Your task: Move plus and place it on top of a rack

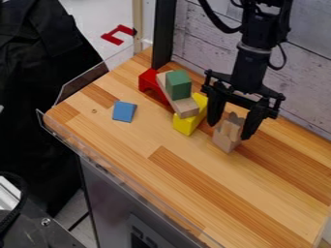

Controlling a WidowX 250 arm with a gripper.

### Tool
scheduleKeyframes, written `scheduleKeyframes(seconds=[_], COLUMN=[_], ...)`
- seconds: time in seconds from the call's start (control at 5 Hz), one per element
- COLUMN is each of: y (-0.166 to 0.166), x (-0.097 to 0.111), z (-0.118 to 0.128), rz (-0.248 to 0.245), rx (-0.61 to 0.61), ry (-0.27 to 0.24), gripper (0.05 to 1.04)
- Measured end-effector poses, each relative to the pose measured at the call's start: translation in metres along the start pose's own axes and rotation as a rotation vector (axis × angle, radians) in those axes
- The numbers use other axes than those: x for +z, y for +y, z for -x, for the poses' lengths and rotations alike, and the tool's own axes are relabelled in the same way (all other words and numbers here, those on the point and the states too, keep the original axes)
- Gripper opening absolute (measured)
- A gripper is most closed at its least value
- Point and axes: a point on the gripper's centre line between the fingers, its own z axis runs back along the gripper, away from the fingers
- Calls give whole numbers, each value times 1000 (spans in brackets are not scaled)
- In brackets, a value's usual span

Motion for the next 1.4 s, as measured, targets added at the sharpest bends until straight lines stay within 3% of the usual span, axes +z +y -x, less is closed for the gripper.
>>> scheduleKeyframes(seconds=[0.2, 0.4, 0.6, 0.8, 1.0, 1.2, 1.4], y=[-1, -1, 2, 18, 34, 48, 60], x=[0, 0, 20, 53, 61, 60, 63], z=[-2, -2, 0, 4, 6, 5, 6], rz=[8, 8, 14, 23, 48, 109, 121], rx=[5, 25, 96, 186, 270, 407, 483], ry=[-13, -13, -84, -190, -221, -211, -218], gripper=[429, 420, 420, 420, 420, 420, 420])
